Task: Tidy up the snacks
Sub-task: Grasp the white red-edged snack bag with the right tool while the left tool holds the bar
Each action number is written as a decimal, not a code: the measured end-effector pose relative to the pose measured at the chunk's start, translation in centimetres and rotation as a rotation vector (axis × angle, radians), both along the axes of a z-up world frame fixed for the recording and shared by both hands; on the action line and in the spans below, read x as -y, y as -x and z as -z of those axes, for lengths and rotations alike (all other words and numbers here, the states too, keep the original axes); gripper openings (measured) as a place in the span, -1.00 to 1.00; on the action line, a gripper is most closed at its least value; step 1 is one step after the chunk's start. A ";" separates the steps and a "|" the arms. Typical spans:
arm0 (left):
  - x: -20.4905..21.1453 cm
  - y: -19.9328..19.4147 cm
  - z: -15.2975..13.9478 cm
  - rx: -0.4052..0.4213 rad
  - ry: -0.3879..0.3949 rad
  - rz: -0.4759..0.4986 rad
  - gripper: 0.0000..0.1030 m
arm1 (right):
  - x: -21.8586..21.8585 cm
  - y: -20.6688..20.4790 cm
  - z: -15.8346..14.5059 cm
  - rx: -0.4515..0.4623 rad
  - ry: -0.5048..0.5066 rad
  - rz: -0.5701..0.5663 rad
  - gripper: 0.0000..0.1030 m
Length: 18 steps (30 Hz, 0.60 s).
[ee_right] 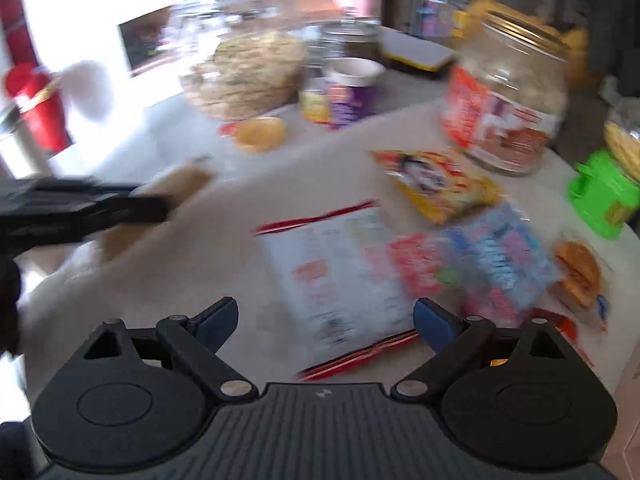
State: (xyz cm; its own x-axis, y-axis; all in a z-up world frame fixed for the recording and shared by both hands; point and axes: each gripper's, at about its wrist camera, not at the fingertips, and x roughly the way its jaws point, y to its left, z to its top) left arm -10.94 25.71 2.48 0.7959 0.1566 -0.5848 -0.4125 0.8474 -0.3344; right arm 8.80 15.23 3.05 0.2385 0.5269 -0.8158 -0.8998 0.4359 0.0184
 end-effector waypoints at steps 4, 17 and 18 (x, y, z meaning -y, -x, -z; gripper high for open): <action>0.0 -0.1 0.4 -0.005 0.009 0.009 -0.34 | -1.0 -3.6 1.4 -0.044 -0.033 0.081 0.87; -0.7 0.6 0.6 -0.016 0.007 -0.049 -0.34 | -3.0 0.8 0.2 -0.066 -0.084 -0.026 0.86; -0.8 0.7 0.6 -0.023 0.001 -0.059 -0.34 | -3.4 0.9 0.2 -0.043 -0.084 -0.004 0.86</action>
State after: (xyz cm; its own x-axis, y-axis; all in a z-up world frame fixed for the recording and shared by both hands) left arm -11.61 26.46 1.92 0.7717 0.2026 -0.6028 -0.4696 0.8207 -0.3254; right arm 7.91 18.67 2.89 0.2021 0.5947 -0.7781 -0.8991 0.4277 0.0934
